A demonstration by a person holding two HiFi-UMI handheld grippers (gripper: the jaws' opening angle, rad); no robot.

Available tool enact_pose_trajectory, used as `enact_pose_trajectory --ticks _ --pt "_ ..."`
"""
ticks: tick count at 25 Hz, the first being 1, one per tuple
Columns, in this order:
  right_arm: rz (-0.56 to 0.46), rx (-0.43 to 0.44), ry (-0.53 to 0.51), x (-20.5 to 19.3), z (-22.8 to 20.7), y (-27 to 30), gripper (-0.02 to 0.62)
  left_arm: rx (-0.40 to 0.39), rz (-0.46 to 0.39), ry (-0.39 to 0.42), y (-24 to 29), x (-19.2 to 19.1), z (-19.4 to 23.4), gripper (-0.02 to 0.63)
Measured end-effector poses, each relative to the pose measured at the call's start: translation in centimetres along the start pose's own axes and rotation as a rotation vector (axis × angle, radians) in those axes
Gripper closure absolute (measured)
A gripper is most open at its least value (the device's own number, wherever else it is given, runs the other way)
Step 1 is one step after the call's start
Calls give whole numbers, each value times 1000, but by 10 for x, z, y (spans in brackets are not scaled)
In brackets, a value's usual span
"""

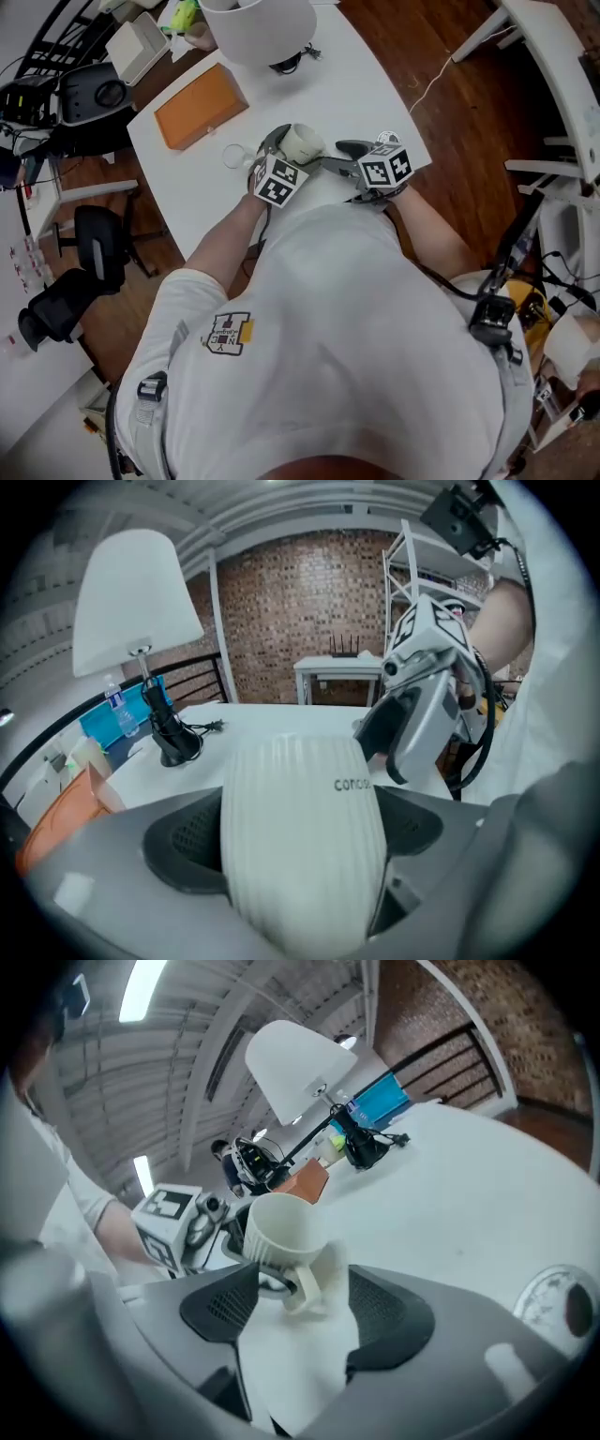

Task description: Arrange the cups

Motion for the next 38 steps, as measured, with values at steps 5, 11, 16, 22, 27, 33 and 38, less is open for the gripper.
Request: enact_pose_trajectory --ticks 5,11,16,22,27,33,38 --pt "57 133 98 14 10 24 177 86 -129 -31 -6 -2 -12 135" --pt "50 179 76 25 31 36 176 153 -202 6 -10 -3 -18 135" --pt "124 81 -101 26 37 36 187 199 -228 8 -11 -3 -20 135" --pt "137 -182 -455 39 57 31 192 281 -242 17 -7 4 -12 146" --pt "233 -374 -699 45 69 41 193 305 -163 31 4 -3 -10 135" --pt "269 -431 -867 41 76 49 193 329 -112 55 2 -12 -12 137" --pt "277 -399 -860 43 72 51 193 301 -80 85 2 -17 -12 137"
Point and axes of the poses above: the fingertips, and each gripper's own axes: y forward along the fingers, z to its left, x out of its top, the point moved 7 cm from there along -y, backward along the fingers, and after that the axes turned 14 degrees about y, right-handed, at the moved point
